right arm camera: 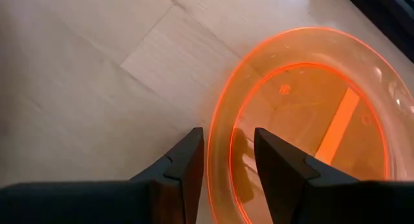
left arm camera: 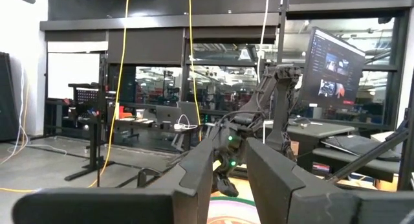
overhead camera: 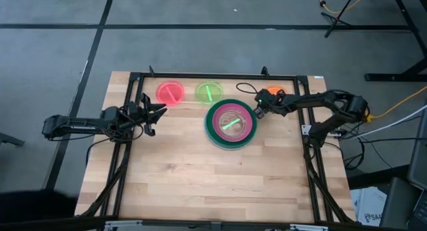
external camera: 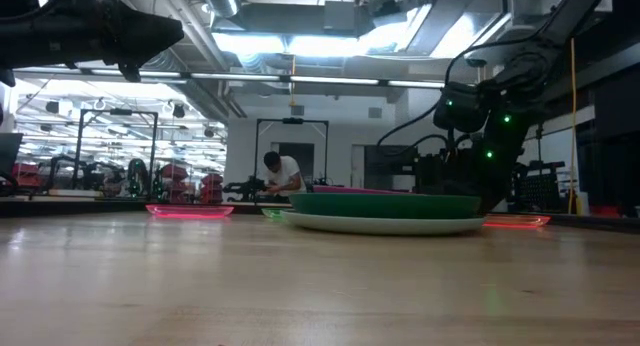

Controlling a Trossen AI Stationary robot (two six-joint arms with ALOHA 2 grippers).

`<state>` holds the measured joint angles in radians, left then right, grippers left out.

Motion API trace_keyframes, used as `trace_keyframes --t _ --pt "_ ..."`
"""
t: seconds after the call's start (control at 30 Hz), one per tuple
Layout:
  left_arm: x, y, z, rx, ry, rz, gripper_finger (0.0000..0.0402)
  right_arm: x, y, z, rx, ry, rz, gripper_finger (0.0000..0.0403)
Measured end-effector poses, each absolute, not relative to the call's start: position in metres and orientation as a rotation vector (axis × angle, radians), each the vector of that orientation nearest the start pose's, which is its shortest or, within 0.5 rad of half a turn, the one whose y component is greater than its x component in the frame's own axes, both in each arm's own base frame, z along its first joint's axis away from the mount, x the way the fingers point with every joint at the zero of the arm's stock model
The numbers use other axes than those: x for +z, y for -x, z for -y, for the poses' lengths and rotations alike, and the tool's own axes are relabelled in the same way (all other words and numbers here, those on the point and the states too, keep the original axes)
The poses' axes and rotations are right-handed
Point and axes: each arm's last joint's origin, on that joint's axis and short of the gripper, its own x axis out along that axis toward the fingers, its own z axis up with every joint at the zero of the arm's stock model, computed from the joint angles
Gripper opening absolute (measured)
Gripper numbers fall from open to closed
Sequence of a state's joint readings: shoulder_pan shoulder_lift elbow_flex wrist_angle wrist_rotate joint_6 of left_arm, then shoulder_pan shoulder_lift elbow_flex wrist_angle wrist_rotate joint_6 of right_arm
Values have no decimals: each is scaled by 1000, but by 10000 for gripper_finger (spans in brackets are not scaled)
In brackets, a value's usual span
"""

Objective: Stack plastic plates
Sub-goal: Stack the orange plate on the light green plate

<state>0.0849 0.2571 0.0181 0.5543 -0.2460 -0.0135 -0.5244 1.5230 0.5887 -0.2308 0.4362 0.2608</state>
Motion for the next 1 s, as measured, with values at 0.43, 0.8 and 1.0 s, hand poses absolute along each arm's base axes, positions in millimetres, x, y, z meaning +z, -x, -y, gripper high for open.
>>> trace_keyframes --t 0.43,0.8,1.0 --pt "201 -107 -16 326 39 318 86 119 -200 130 -970 -244 -1111 40" --pt "201 -107 -16 325 40 318 86 121 -199 128 -938 -233 -1120 4" --pt "201 -107 -16 325 40 318 86 135 -197 126 -913 -247 -1056 3"
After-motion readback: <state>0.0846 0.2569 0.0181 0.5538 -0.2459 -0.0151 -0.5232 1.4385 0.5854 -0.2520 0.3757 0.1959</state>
